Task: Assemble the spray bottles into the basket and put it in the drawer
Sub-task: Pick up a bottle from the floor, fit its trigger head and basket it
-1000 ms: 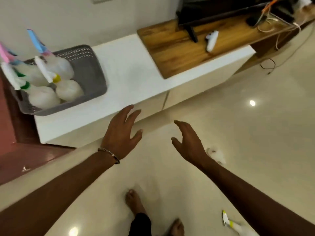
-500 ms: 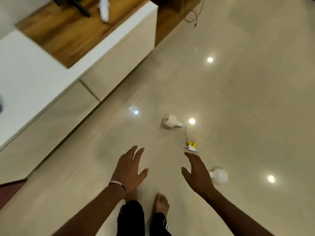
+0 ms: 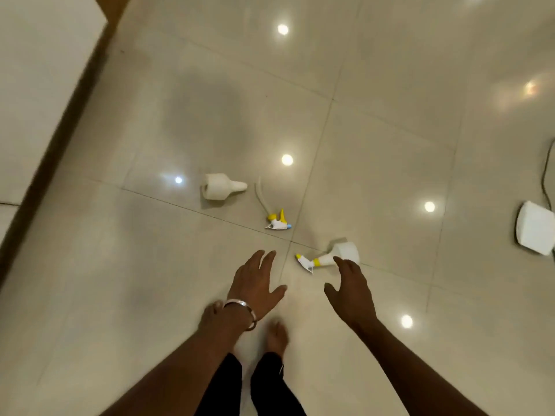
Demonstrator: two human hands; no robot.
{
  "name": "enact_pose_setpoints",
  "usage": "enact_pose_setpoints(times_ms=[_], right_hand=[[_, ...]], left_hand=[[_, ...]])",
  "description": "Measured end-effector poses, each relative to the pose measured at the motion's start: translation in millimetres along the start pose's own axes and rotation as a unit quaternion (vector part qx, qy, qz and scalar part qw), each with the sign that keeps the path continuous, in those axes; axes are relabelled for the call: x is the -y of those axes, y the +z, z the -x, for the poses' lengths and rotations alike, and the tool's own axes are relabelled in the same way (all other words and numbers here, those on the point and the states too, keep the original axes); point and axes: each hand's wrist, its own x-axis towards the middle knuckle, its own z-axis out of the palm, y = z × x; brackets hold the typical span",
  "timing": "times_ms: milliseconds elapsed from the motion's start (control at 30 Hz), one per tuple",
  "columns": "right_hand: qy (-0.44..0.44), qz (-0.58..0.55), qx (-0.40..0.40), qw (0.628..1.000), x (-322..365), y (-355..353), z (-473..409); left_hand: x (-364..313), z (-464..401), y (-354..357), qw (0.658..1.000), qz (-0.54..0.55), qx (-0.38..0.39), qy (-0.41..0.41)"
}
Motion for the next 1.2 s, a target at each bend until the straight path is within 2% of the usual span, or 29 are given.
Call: enact_pose_setpoints(times_ms=[200, 267, 367, 433, 500, 567, 633, 833, 900, 1033, 1100, 1200], right_hand=[[0.035, 0.010, -0.014, 0.999, -74, 25, -56], [0.028, 0.039, -0.014, 0.999, -103, 36, -80], [0.019, 0.070, -0.012, 0.997, -142, 54, -113], [0.008, 0.089, -0.011, 0.996, -160, 66, -132], [-0.014, 0.126, -0.005, 0.992, -174, 80, -150], [-0.031, 0.162, 0.001, 0.986, -178, 91, -165], [-0.048, 0.177, -0.007, 0.983, -179, 101, -178], [-0.078, 0.237, -0.008, 0.968, -180, 115, -205], [-0.070, 0.215, -0.024, 0.974, -182, 113, -211], [-0.038, 0.062, -0.035, 0.997, -188, 109, -212], [-0.042, -0.039, -0.050, 0.997, -186, 103, -207], [-0.004, -0.195, -0.053, 0.979, -170, 94, -194]], left_hand=[[-50, -80, 74, 0.998, 0.021, 0.046, 0.039], [-63, -106, 107, 0.996, 0.076, 0.050, 0.012], [-81, -140, 160, 0.976, 0.186, 0.074, -0.087], [-87, -160, 191, 0.941, 0.264, 0.119, -0.177], [-91, -179, 219, 0.888, 0.338, 0.172, -0.258], [-91, -192, 238, 0.848, 0.382, 0.208, -0.304], [-91, -199, 251, 0.824, 0.416, 0.200, -0.327], [-90, -213, 261, 0.704, 0.592, 0.143, -0.366], [-90, -217, 259, 0.678, 0.630, 0.121, -0.359], [-89, -216, 250, 0.664, 0.669, 0.070, -0.326], [-86, -211, 238, 0.661, 0.679, 0.059, -0.312], [-80, -204, 209, 0.679, 0.671, 0.052, -0.292]])
